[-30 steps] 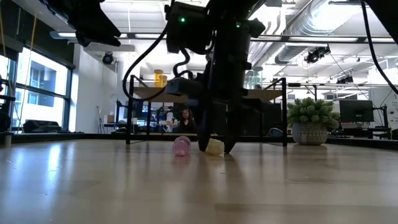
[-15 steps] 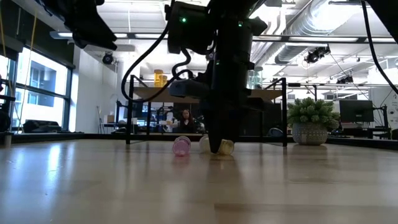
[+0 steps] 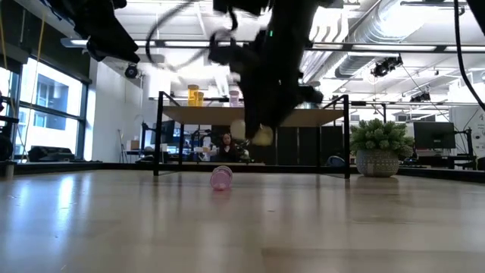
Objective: Pick and place medicine bottles onto shelf by color
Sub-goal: Put the top yellow pill bottle on the shelf aligned with the other yellow pill bottle
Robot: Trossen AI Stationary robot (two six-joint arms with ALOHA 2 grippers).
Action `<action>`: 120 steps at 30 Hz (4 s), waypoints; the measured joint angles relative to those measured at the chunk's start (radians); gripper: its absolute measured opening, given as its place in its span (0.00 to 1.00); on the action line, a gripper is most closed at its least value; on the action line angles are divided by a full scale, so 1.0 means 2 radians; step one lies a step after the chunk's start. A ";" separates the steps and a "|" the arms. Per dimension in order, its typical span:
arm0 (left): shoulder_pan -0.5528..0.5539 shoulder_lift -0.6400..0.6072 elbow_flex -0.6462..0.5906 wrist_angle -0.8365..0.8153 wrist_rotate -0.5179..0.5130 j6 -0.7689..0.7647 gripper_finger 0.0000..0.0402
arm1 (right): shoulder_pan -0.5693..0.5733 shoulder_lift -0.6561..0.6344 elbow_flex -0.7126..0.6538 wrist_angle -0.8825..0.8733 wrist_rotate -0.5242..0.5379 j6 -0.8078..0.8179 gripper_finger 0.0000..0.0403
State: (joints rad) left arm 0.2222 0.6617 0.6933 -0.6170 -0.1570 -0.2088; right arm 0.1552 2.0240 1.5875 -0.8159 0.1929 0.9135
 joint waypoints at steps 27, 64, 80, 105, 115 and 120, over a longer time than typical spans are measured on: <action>0.000 0.006 0.000 0.298 0.008 0.134 0.48 | -0.085 -0.152 0.001 0.351 -0.061 -0.518 0.21; 0.000 0.141 0.000 0.546 0.001 0.172 0.48 | -0.124 -0.153 0.001 0.431 -0.116 -0.578 0.21; 0.000 0.141 0.000 0.543 -0.010 0.194 0.26 | -0.127 -0.153 0.001 0.428 -0.116 -0.573 0.21; 0.000 0.142 0.000 0.517 -0.064 0.215 0.23 | -0.134 -0.153 0.001 0.365 -0.084 -0.571 0.48; 0.001 0.141 0.000 0.421 -0.131 0.193 0.23 | -0.157 -0.186 0.001 0.238 0.020 -0.629 0.52; 0.001 0.142 0.000 0.377 -0.129 0.158 0.23 | -0.183 -0.222 0.001 0.225 0.009 -0.652 0.52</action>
State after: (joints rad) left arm 0.2241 0.9461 0.6930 0.1370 -0.4157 0.1071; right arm -0.2100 1.5800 1.5894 -0.3654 0.2106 -0.3906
